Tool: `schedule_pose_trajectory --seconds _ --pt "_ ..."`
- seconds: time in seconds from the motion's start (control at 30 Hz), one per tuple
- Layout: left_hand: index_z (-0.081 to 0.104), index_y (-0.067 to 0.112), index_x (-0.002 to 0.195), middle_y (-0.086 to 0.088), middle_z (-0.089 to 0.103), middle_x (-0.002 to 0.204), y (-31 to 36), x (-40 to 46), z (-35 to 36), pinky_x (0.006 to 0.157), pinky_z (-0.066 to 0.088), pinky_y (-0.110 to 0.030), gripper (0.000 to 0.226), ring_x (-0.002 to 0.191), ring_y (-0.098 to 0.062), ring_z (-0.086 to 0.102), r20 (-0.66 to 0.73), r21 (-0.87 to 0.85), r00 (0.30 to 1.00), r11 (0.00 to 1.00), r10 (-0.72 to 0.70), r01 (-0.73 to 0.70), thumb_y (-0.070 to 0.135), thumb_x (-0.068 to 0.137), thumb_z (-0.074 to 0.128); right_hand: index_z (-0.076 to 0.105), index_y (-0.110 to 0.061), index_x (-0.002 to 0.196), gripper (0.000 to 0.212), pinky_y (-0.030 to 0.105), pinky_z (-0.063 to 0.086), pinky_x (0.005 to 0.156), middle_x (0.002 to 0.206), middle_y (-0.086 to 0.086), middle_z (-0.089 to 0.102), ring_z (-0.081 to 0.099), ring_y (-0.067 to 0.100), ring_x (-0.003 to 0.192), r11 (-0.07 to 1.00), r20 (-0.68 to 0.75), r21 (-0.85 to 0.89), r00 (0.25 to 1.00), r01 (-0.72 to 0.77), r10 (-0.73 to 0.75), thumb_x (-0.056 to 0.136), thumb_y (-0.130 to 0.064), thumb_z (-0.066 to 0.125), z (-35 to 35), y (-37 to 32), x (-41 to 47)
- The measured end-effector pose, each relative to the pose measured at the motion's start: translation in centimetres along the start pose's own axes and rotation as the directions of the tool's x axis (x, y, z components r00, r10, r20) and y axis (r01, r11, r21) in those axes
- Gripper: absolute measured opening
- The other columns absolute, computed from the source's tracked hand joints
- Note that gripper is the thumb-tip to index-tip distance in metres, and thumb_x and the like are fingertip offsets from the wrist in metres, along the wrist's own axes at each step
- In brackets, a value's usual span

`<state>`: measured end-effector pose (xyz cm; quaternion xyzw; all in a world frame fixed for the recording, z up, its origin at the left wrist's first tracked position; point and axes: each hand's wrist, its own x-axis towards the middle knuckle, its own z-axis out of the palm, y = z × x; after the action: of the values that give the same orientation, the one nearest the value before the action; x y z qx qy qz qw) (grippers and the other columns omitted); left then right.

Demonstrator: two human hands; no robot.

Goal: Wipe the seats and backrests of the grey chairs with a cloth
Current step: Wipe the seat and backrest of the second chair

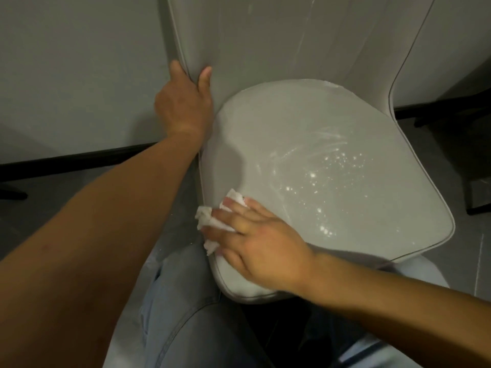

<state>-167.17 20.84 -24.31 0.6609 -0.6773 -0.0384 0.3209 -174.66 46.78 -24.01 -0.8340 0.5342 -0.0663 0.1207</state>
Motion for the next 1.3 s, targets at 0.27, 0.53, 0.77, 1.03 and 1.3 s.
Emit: schedule_pose_trajectory --seconds 0.27,0.53,0.77,1.03,1.3 --pt "0.047 0.006 0.123 -0.016 0.067 0.096 0.2 -0.2 -0.7 0.067 0.035 -0.038 0.063 0.089 -0.037 0.062 0.015 -0.013 1.0 1.0 0.008 -0.008 0.061 0.095 0.036 0.012 -0.034 0.159 0.057 0.048 0.005 0.123 0.168 0.004 0.007 0.003 0.027 0.154 0.875 0.004 -0.078 0.878 -0.477 0.479 0.106 -0.05 0.021 -1.6 8.6 7.5" --pt "0.04 0.001 0.137 -0.024 0.065 0.104 -0.3 0.0 0.0 0.076 0.04 -0.045 0.073 0.095 -0.043 0.059 0.003 0.007 1.0 1.0 0.002 -0.002 0.061 0.095 0.035 0.022 -0.024 0.159 0.075 0.051 0.016 0.122 0.163 0.015 0.023 0.015 0.036 0.152 0.96 0.03 -0.076 0.961 -0.271 0.274 0.098 -0.068 0.029 -0.4 1.6 -2.0" --pt "0.043 0.001 0.133 -0.026 0.064 0.101 -0.1 0.0 -0.1 0.074 0.038 -0.046 0.072 0.092 -0.044 0.059 -0.019 0.006 1.0 1.0 -0.003 0.004 0.062 0.094 0.036 -0.007 -0.025 0.159 0.101 0.053 -0.013 0.12 0.165 0.011 -0.017 -0.022 0.031 0.15 0.841 0.066 -0.076 0.839 -0.535 0.54 0.08 -0.087 0.006 -0.2 5.8 1.5" --pt "0.047 0.004 0.113 -0.025 0.063 0.099 0.1 0.0 -1.0 0.065 0.029 -0.04 0.059 0.089 -0.044 0.058 0.058 -0.007 0.998 1.0 -0.027 0.028 0.06 0.093 0.043 -0.013 -0.007 0.157 0.106 0.05 -0.015 0.12 0.165 0.005 -0.023 -0.026 0.02 0.149 0.78 -0.075 -0.111 0.788 -0.615 0.611 0.087 -0.082 0.012 -1.9 12.8 7.5" --pt "0.044 0.003 0.118 -0.025 0.061 0.108 0.6 -0.4 -1.6 0.071 0.034 -0.042 0.056 0.099 -0.044 0.057 0.129 -0.004 0.99 0.998 -0.062 0.063 0.053 0.093 0.046 0.003 -0.024 0.16 0.104 0.047 0.001 0.124 0.168 0.007 -0.003 -0.009 0.023 0.154 0.877 0.079 -0.081 0.874 -0.474 0.479 0.08 -0.089 0.008 -3.1 8.9 -1.1"
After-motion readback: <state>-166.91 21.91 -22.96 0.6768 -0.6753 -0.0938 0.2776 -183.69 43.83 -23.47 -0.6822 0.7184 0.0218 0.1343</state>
